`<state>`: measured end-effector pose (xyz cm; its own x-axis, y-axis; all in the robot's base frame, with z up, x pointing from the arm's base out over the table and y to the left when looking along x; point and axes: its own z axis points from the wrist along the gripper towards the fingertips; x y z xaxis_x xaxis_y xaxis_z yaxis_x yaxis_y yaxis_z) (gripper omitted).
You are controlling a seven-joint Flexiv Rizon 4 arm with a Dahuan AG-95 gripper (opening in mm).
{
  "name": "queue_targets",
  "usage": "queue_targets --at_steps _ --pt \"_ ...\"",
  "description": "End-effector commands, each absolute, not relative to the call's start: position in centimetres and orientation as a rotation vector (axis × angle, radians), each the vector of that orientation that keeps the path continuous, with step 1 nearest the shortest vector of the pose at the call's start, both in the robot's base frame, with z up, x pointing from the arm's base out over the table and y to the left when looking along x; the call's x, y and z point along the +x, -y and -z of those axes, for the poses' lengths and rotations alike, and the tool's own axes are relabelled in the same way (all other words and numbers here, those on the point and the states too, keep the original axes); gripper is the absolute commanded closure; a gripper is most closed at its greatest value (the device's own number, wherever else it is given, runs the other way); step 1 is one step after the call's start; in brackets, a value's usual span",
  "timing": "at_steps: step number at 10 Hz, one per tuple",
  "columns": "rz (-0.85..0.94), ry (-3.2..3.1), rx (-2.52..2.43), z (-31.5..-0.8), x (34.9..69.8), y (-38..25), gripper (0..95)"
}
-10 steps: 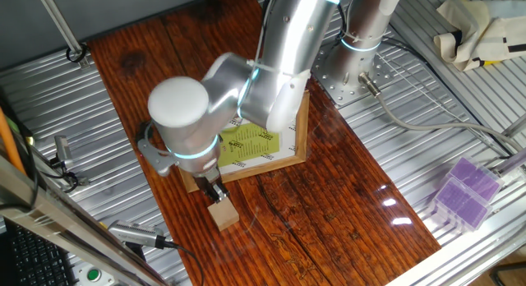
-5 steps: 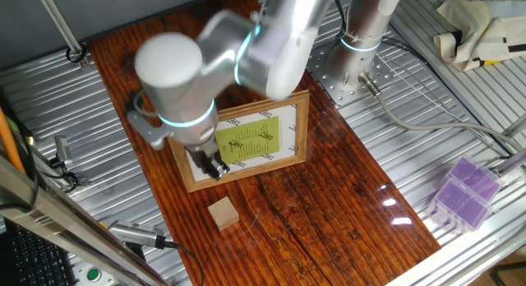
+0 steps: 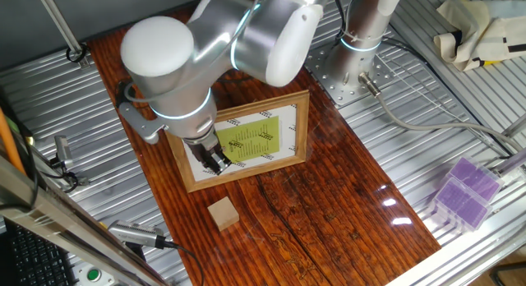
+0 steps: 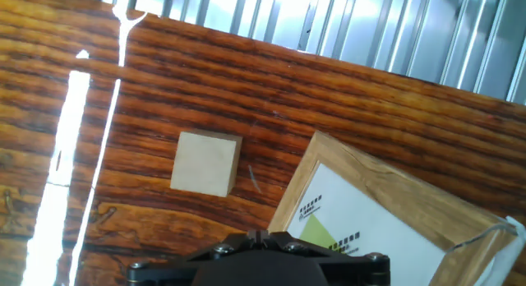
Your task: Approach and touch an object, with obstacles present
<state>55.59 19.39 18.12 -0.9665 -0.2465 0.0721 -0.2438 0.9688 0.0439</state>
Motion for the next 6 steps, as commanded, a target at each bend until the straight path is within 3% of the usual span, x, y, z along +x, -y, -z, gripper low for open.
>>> queue_targets --at_steps 1,6 --pt "0.052 3.067 0.336 -18.04 55.49 -19.39 95.0" --pt "0.038 3.102 0.198 -18.04 55.49 -19.39 95.0"
